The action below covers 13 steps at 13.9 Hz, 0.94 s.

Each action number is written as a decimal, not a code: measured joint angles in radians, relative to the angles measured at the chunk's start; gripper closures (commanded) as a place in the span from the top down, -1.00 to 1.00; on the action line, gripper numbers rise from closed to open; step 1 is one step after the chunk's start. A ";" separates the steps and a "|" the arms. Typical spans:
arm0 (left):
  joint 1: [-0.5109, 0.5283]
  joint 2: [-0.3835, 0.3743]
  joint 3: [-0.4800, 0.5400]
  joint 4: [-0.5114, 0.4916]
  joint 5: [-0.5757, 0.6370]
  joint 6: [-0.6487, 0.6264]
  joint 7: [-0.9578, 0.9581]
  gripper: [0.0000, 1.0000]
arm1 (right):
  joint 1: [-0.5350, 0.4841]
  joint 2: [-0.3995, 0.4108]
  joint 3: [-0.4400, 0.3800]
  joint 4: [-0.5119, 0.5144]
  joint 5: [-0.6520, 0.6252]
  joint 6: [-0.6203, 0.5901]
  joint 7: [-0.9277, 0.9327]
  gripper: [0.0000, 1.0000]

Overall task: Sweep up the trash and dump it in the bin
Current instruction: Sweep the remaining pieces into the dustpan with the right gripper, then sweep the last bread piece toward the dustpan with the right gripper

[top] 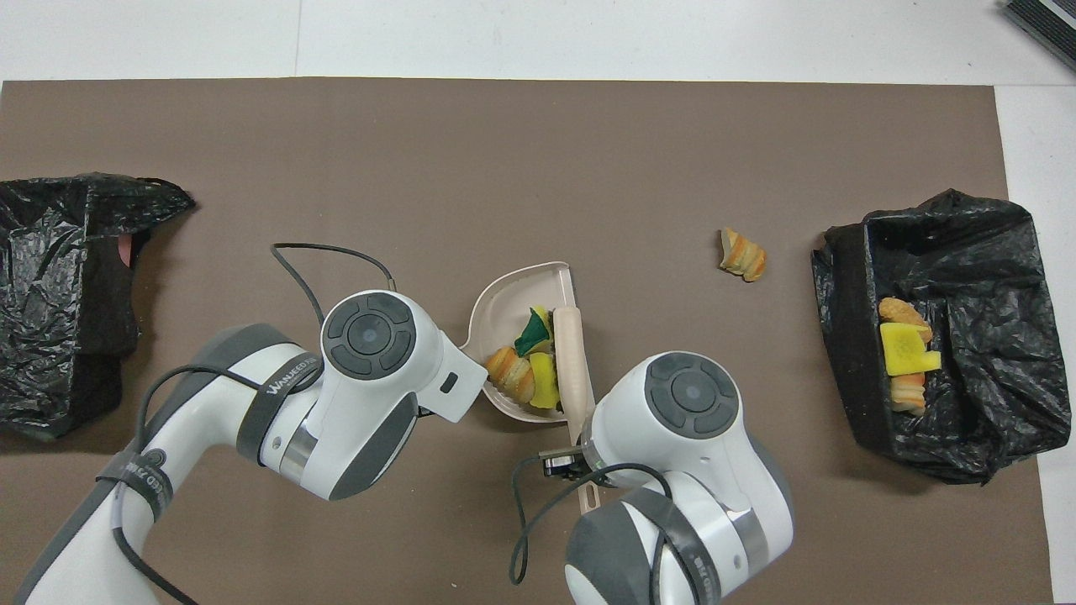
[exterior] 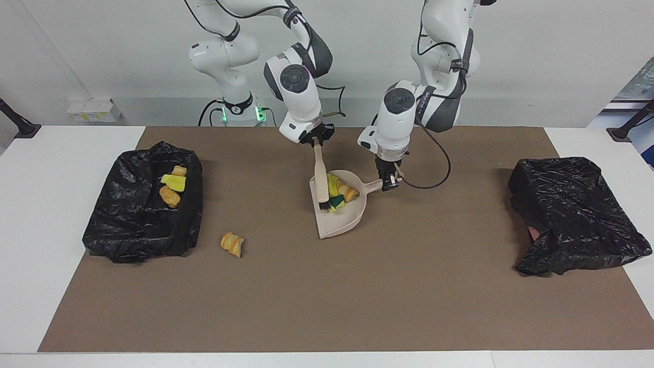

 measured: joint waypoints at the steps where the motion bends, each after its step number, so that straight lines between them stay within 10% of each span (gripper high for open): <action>1: 0.000 0.000 0.000 -0.001 0.000 0.003 0.000 -1.00 | -0.018 0.019 -0.002 0.026 -0.024 -0.001 0.000 -1.00; 13: 0.021 0.000 0.004 -0.006 -0.018 0.023 -0.041 -1.00 | -0.323 0.200 -0.012 0.286 -0.528 -0.160 -0.091 -1.00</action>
